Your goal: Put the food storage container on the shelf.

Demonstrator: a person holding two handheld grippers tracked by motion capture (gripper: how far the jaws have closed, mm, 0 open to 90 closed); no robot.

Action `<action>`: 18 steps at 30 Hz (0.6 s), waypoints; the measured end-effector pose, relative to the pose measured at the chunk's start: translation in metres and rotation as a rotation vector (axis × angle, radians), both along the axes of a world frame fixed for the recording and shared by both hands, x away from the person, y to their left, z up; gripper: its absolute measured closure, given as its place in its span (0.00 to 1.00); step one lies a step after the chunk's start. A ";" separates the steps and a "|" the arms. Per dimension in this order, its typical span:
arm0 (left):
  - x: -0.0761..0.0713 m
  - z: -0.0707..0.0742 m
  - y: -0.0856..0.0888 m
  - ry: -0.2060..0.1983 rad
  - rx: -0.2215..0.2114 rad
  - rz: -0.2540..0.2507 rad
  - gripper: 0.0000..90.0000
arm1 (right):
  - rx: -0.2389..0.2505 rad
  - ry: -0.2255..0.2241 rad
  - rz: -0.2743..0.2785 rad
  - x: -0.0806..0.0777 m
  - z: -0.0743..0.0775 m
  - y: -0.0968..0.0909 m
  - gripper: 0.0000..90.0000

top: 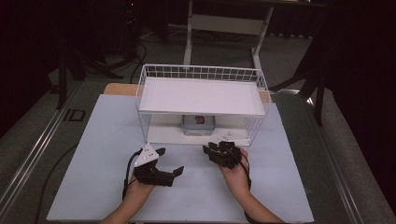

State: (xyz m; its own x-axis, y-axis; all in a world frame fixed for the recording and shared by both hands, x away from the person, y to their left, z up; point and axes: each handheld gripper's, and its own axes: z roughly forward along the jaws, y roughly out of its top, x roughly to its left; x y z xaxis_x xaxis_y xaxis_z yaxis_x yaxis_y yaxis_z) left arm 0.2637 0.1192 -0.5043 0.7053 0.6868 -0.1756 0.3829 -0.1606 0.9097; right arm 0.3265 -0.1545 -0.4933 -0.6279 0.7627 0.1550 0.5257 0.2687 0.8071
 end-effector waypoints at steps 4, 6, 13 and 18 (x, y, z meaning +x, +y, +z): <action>0.000 0.000 -0.002 -0.009 0.019 -0.037 0.02 | 0.012 -0.020 0.008 -0.007 0.003 -0.007 0.49; 0.000 0.002 -0.002 -0.004 0.006 -0.039 0.02 | 0.053 -0.051 0.019 -0.014 0.007 -0.016 0.30; -0.002 0.012 0.000 -0.008 -0.008 -0.078 0.02 | 0.086 -0.099 0.054 -0.025 0.012 -0.035 0.15; -0.004 0.015 0.002 -0.014 0.004 -0.091 0.02 | 0.074 -0.109 0.048 -0.031 0.015 -0.045 0.16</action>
State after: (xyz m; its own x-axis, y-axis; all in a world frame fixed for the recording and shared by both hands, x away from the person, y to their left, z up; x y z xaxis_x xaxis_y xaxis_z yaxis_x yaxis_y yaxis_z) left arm 0.2595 0.1211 -0.4893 0.7672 0.6205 -0.1625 0.3537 -0.1979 0.9142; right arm 0.2955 -0.1992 -0.4786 -0.6795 0.7206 0.1383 0.4215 0.2291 0.8774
